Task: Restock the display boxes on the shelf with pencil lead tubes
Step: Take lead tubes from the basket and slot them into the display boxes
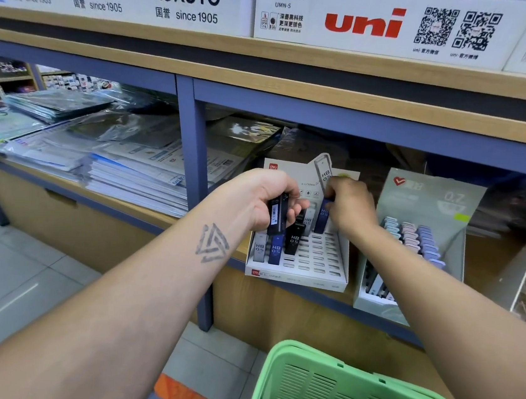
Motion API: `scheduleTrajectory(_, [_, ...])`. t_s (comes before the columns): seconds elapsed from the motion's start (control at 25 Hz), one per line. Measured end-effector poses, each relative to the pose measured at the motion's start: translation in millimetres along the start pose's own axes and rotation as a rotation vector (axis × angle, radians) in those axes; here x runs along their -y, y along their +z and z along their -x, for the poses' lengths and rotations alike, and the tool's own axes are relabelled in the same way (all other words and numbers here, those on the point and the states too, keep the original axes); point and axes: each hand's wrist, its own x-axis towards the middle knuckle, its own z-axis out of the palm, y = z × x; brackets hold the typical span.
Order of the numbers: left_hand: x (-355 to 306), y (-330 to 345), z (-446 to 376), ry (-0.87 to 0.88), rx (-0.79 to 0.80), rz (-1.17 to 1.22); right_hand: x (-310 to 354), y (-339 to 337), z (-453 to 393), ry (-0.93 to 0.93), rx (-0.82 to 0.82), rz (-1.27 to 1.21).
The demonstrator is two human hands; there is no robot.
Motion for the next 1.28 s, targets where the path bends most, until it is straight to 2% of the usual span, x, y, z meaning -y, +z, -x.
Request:
scheduleTrajectory(0.48, [1, 2, 1, 0.003, 0.007, -0.005, -5, 4, -1, 0.035, 0.028, -0.064])
scheduleTrajectory(0.6, [2, 1, 1, 0.003, 0.010, -0.008, -3, 4, -1, 0.074, 0.009, 0.064])
scheduleTrajectory(0.88, [3, 0, 3, -0.019, 0.033, -0.006, 13, -6, 10, 0.041, 0.132, 0.259])
scheduleTrajectory(0.96, [5, 0, 5, -0.026, 0.046, 0.008, 18, -17, 9, 0.073, 0.085, 0.049])
scheduleTrajectory(1.04, [8, 0, 6, -0.032, 0.062, 0.022, 23, -30, 10, 0.173, 0.113, -0.516])
scheduleTrajectory(1.08, [9, 1, 8, -0.030, 0.074, 0.028, 27, -37, 14, 0.224, 0.187, -0.810])
scheduleTrajectory(1.12, [10, 1, 9, -0.026, 0.084, 0.030, 31, -44, 19, 0.241, 0.274, -0.996])
scheduleTrajectory(1.2, [11, 3, 11, -0.019, 0.103, 0.020, 32, -50, 26, 0.215, 0.367, -1.029])
scheduleTrajectory(1.28, [12, 3, 13, -0.023, 0.136, 0.014, 30, -51, 30, 0.205, 0.365, -1.009])
